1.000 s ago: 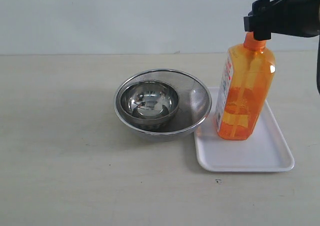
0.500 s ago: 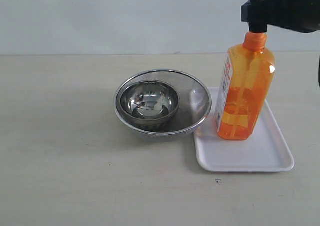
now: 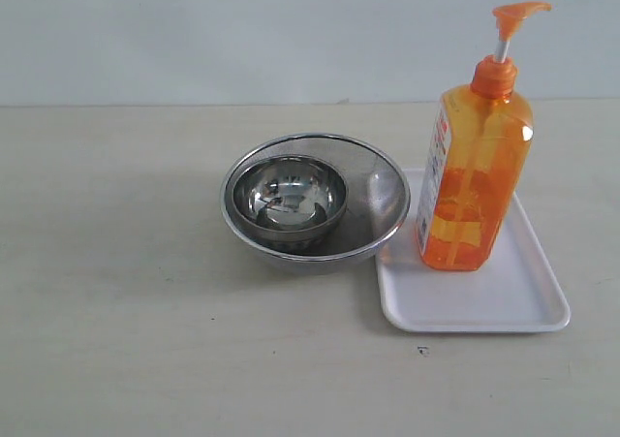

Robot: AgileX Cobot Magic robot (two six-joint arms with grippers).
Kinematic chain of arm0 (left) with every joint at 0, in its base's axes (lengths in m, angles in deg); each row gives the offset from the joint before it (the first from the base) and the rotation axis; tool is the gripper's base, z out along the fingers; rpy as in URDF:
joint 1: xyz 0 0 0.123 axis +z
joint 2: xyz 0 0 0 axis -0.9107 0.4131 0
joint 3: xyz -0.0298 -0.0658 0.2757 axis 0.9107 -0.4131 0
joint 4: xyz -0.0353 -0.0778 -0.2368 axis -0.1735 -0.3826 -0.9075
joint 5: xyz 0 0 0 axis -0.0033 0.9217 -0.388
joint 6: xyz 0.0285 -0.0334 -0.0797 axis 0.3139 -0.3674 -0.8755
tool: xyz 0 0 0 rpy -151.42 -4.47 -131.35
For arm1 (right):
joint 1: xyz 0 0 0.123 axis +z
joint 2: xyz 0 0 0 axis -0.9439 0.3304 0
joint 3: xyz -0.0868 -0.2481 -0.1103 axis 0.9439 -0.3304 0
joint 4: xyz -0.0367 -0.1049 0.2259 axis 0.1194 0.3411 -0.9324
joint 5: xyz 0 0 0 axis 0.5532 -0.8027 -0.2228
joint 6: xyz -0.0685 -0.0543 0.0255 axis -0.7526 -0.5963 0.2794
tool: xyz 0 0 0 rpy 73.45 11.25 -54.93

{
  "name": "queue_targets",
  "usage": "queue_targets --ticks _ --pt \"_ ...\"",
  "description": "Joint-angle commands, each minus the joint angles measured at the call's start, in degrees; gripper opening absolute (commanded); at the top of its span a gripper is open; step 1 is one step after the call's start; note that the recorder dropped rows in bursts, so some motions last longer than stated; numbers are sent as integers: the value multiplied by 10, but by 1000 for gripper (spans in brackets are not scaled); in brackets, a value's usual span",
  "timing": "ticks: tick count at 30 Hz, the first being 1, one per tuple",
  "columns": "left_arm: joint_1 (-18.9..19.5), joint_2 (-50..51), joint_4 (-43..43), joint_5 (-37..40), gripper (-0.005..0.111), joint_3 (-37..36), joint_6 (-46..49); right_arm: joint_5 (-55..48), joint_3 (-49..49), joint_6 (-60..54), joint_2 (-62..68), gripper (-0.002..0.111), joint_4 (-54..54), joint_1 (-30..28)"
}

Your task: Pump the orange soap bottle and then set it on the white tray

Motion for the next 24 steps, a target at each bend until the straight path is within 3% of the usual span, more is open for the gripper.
queue_targets --ticks 1,8,14,17,24 --pt "0 -4 5 -1 5 -2 -6 -20 1 -14 -34 81 1 -2" --pt "0 -4 5 -1 5 -2 -6 -63 1 -23 -79 79 -3 -2" --pt "0 -4 5 -1 5 -2 -6 -76 1 -63 -115 41 -46 -2" --pt "0 -4 5 -1 5 -2 -6 -94 1 -63 -132 30 -47 -2" --pt "0 -4 5 -1 5 -2 -6 -173 1 -102 -171 30 -77 -2"
